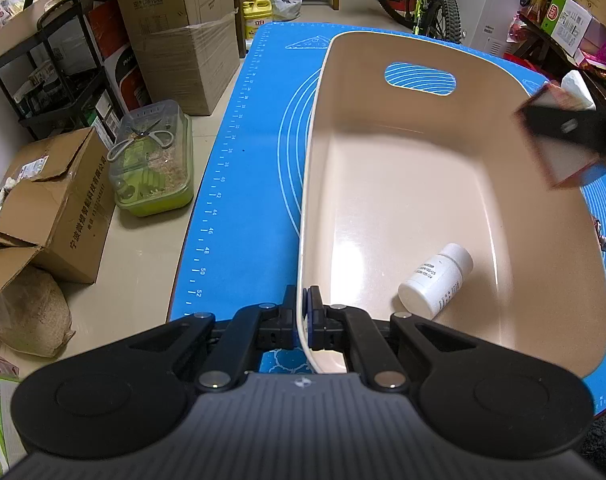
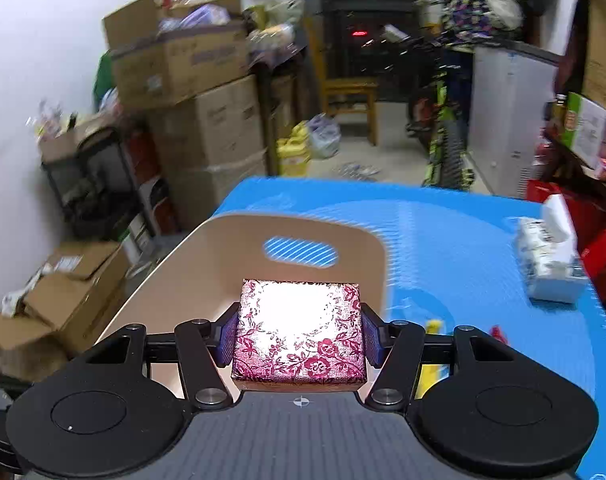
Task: Organize rigid objects
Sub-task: 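Carry the pink floral box into the basket and release it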
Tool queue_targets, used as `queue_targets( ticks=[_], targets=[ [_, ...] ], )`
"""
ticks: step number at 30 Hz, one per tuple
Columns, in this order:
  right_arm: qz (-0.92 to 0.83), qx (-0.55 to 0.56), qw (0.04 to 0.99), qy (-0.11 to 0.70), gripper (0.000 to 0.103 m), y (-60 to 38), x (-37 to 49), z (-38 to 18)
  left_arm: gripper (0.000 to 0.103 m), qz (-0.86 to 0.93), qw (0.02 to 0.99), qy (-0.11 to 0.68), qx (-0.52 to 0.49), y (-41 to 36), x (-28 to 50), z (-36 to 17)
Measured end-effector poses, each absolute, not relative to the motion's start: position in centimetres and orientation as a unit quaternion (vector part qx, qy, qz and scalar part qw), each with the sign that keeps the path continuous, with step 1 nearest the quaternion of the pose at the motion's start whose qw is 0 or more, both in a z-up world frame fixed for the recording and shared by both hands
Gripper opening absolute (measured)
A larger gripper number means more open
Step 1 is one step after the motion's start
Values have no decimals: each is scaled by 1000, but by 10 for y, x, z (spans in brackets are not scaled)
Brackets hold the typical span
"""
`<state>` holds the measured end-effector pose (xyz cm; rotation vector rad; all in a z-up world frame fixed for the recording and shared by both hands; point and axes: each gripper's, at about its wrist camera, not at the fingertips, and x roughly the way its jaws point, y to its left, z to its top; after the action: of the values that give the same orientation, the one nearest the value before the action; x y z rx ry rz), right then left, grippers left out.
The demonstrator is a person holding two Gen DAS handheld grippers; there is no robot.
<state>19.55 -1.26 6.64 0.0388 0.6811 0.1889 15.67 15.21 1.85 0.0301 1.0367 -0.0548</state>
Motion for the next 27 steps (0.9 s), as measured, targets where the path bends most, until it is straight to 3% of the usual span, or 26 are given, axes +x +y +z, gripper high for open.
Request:
queue_targets(
  ticks=[16,21,27],
  targets=[
    [110,-60,879,460,62,51,210,11,6,-28,868,495,19,151,157,18],
    [116,-43,887,446,73,43,202,15,6,-26,868,495,17,150,157,17],
    [104,-26,911,398,75,29,188,37,6,-25,868,496,13,152,158,15]
  ],
)
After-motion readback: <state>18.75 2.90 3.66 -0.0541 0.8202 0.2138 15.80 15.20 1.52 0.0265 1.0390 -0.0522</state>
